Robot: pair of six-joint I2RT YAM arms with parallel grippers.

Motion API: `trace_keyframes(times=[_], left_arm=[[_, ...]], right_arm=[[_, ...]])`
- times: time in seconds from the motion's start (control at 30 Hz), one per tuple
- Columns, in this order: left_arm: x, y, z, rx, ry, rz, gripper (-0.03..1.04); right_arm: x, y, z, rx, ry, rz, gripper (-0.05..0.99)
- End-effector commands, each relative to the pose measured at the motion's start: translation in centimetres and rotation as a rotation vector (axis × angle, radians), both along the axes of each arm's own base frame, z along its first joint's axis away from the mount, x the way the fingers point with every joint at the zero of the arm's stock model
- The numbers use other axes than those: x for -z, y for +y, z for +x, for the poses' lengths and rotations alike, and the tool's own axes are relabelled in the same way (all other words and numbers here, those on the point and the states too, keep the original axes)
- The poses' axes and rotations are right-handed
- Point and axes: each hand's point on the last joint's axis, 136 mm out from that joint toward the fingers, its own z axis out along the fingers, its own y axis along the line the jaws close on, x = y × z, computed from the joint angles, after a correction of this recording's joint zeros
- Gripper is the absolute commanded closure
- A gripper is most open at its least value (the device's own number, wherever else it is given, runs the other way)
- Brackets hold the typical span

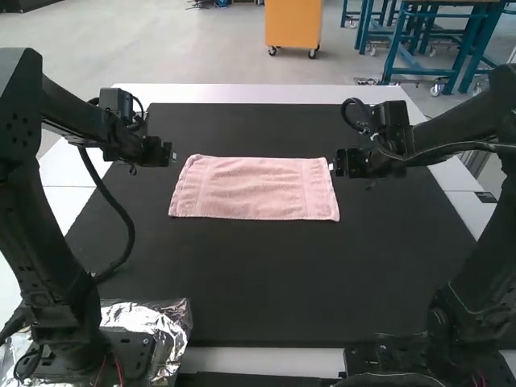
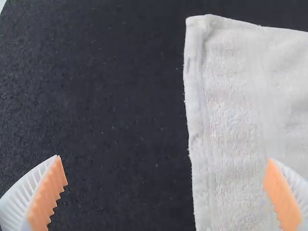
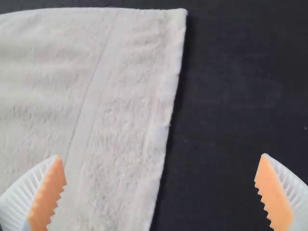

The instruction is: Fold the towel.

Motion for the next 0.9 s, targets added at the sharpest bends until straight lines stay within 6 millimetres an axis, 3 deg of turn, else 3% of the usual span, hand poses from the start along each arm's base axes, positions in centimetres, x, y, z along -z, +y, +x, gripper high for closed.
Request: trace_keyframes(times=[0.0,0.5,0.87], left_arm=[[-0.1,-0.6,1.8,0.017,-0.017,-0.015,0.05],[2.9,-1.6,5.9,0.071,-0.015,0.030,0.05],[4.4,-1.9,7.9,0.080,-0.001,0.076,0.05]], right_arm=[[-0.3,1.1,1.9,-0.007,-0.022,0.006,0.03],[4.1,2.1,7.3,-0.026,-0.003,-0.043,0.03],[6.2,2.8,9.9,-0.033,0.009,-0.051,0.03]])
